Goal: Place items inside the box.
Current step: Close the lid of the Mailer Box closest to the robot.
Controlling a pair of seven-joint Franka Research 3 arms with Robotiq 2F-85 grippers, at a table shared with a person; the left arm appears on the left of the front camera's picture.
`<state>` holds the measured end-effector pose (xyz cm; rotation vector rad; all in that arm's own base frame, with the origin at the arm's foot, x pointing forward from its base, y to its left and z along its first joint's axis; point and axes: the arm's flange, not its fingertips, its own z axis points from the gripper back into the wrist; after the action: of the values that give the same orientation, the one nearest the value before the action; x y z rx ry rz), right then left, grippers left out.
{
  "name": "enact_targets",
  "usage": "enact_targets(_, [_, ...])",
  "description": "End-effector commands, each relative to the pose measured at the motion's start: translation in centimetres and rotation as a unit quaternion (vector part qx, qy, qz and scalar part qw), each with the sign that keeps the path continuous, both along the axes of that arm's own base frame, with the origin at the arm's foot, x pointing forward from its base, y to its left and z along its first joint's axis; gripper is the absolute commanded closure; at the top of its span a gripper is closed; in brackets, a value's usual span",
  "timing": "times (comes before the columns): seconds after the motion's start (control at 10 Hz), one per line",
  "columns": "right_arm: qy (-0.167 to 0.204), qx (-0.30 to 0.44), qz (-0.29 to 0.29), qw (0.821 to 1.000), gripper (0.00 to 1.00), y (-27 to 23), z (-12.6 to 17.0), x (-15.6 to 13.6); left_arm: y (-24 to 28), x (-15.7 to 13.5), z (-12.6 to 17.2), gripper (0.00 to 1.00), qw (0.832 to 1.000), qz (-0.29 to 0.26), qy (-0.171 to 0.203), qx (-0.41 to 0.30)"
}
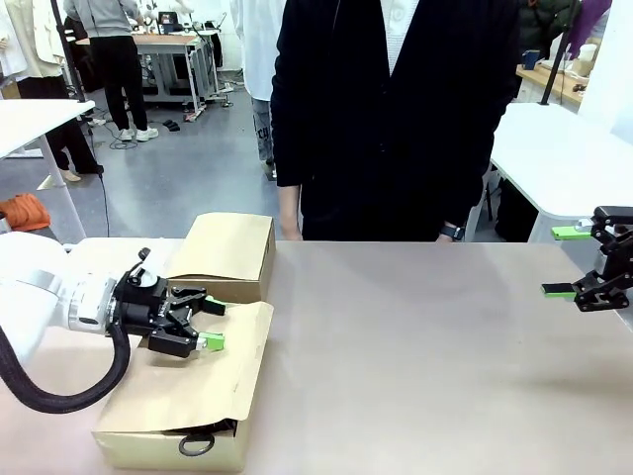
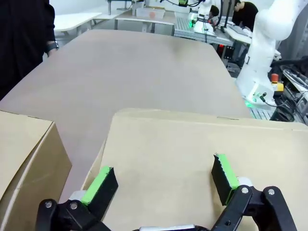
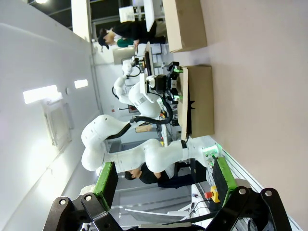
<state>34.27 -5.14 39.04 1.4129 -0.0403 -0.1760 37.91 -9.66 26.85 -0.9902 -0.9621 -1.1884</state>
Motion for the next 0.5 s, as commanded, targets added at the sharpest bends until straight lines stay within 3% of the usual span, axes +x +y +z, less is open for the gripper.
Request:
enact_targets(0.0, [0.008,0.009,-0.006,1.0,0.0,0.2,0.5,0.1,0.2,-13.4,0.2,0.0,0.999,0.025,-0.017,0.012])
enact_targets(0.3, [0.008,0.009,-0.006,1.0,0.0,0.2,0.5,0.1,1.4,-13.5,1.9,0.0,1.0,0.005,-0.011,-0.001])
enact_targets(0.4, [0.008,0.009,-0.006,1.0,0.0,0.2,0.5,0.1,2.4,-13.7,3.7,0.0,0.999,-0.022,0.019,-0.017])
